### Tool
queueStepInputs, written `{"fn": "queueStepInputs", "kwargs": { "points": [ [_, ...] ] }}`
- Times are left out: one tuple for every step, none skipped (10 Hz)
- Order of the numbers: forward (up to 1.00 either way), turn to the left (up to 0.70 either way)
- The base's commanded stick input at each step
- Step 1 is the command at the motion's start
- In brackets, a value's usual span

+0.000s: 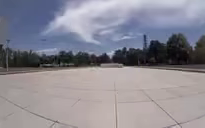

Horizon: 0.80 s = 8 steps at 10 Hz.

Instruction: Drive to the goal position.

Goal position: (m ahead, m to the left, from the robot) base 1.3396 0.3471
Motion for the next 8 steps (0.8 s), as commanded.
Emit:
{"fn": "queueStepInputs", "kwargs": {
  "points": [
    [1.0, -0.31],
    [1.0, -0.34],
    [1.0, -0.36],
    [1.0, -0.38],
    [1.0, -0.39],
    [1.0, -0.37],
    [1.0, -0.27],
    [1.0, -0.18]
  ]
}}
